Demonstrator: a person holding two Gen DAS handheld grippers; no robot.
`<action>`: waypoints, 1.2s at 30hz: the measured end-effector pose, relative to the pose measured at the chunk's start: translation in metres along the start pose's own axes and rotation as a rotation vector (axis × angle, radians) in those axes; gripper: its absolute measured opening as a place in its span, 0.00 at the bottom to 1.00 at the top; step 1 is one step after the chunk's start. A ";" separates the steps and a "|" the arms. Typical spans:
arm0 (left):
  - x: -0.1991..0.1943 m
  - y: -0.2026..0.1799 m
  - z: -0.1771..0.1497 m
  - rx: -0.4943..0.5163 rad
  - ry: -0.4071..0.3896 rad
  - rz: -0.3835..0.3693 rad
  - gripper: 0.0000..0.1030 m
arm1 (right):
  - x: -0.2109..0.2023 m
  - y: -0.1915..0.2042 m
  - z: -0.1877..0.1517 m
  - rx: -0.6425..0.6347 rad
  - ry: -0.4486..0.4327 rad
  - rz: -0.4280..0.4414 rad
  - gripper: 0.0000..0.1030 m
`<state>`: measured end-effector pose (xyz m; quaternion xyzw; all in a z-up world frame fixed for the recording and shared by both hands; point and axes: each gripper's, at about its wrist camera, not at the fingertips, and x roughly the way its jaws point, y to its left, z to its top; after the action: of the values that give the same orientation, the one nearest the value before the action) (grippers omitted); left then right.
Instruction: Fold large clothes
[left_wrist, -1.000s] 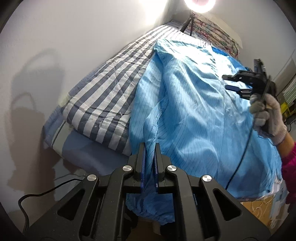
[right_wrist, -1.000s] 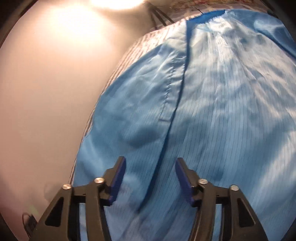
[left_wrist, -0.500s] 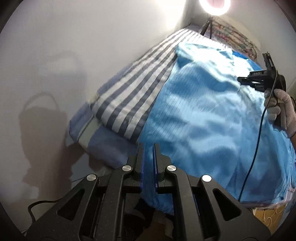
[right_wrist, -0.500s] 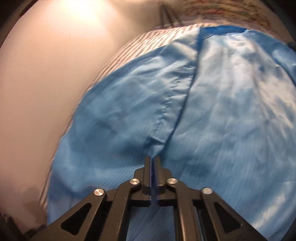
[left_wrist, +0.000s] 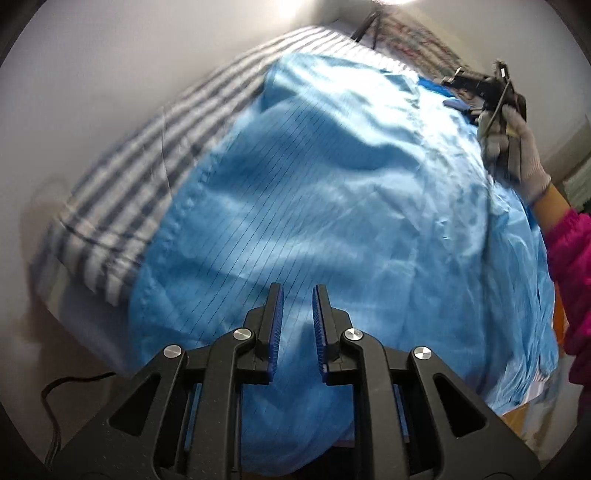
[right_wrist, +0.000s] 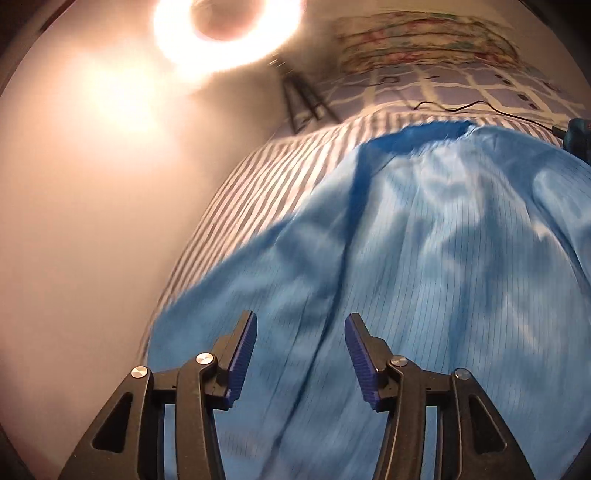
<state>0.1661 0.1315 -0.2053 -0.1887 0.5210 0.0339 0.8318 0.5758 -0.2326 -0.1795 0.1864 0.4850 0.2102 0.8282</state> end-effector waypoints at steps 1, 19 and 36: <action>0.006 0.003 0.000 -0.015 0.016 0.004 0.14 | 0.005 -0.006 0.011 0.029 -0.015 0.009 0.54; 0.024 0.007 0.006 -0.032 0.017 0.016 0.14 | 0.077 -0.070 0.061 0.206 -0.058 0.040 0.00; 0.017 0.011 0.004 -0.056 0.013 -0.006 0.14 | 0.136 0.074 0.037 -0.329 0.141 -0.019 0.27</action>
<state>0.1746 0.1407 -0.2213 -0.2136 0.5245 0.0447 0.8229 0.6559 -0.1024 -0.2238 0.0286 0.5029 0.2914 0.8132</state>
